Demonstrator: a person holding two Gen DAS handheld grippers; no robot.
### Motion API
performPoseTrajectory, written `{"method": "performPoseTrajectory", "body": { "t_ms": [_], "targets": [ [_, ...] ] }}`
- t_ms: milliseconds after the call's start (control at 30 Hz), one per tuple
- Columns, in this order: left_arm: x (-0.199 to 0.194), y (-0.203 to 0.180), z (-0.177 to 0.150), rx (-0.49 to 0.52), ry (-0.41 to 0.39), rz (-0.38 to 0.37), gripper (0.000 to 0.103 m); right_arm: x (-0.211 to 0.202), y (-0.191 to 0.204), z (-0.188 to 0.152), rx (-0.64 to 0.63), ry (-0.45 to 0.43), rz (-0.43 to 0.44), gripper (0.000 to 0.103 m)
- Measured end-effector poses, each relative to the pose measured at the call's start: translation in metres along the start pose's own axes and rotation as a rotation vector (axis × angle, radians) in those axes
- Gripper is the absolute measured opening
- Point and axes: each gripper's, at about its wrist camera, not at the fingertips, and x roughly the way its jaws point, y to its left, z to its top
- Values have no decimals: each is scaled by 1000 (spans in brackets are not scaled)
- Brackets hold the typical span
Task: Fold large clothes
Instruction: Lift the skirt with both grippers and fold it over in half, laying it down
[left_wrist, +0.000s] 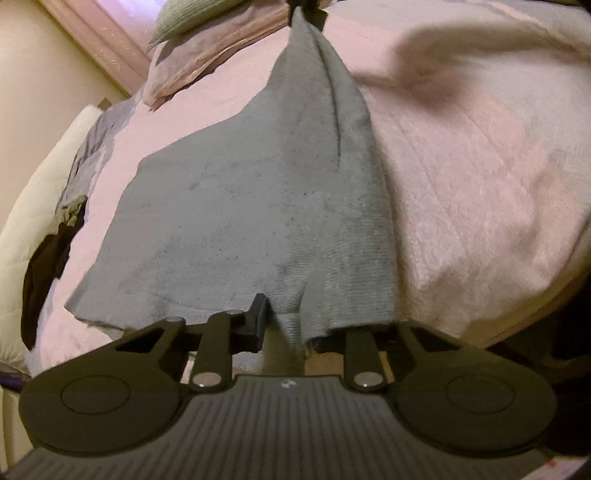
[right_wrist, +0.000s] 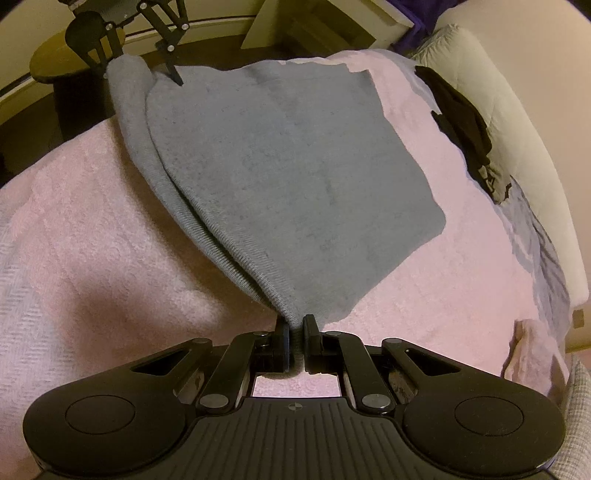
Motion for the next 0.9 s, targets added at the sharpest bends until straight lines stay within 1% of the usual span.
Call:
{"method": "performPoseTrajectory", "body": {
  "t_ms": [167,333,500,567,700,800,900],
  "targets": [
    [-24,36,18,-135,12,-13,15,-16,-21,6,27,-20,-25,3],
    [-42,101,37,-278,23,-64,14,-32,-55,23,29,-44,-52,3],
    [-44,166,41,-402,28,-123,13,-28,-100,49,30,-26,-50,3],
    [-39,190,39,-450,33,-152,13,-21,-121,60,38,-13,-42,3],
    [-19,243,32,-521,38,-234,13,6,-169,86,55,33,10,3],
    [11,283,16,-596,52,-313,13,38,-210,106,104,67,70,3],
    [48,319,-4,-654,74,-389,13,85,-248,121,128,105,138,3]
  ]
}}
